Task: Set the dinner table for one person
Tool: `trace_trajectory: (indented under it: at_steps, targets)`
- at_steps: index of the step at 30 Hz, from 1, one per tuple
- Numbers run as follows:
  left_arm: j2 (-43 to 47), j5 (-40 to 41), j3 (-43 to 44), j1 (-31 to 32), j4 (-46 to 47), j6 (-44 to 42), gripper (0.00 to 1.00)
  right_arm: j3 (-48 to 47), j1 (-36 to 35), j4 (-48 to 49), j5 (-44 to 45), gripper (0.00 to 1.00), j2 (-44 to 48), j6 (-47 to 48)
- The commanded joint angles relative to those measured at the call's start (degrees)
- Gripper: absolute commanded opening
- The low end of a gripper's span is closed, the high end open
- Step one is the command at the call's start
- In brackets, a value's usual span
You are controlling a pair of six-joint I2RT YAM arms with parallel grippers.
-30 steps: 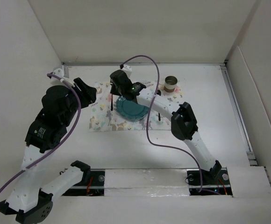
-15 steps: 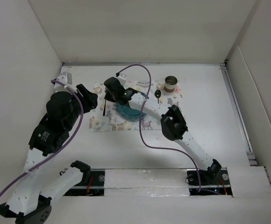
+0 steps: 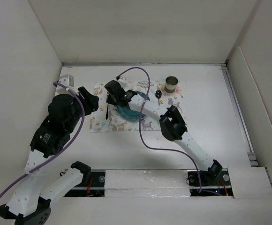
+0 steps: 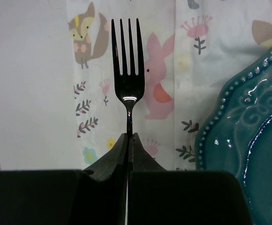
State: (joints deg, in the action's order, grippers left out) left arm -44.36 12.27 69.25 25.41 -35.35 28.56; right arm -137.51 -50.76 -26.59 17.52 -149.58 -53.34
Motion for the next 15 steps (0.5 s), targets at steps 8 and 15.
trace_trajectory:
  at_steps: [8,15]
  targets:
    - [1.12,0.74,-0.70,0.26,2.31,-0.61,0.45,-0.83,-0.57,1.10,0.50,0.01,-1.68,0.43]
    - [1.38,0.56,-0.70,0.26,2.04,-0.61,0.45,-0.56,-0.57,0.57,0.33,0.18,-1.77,-0.10]
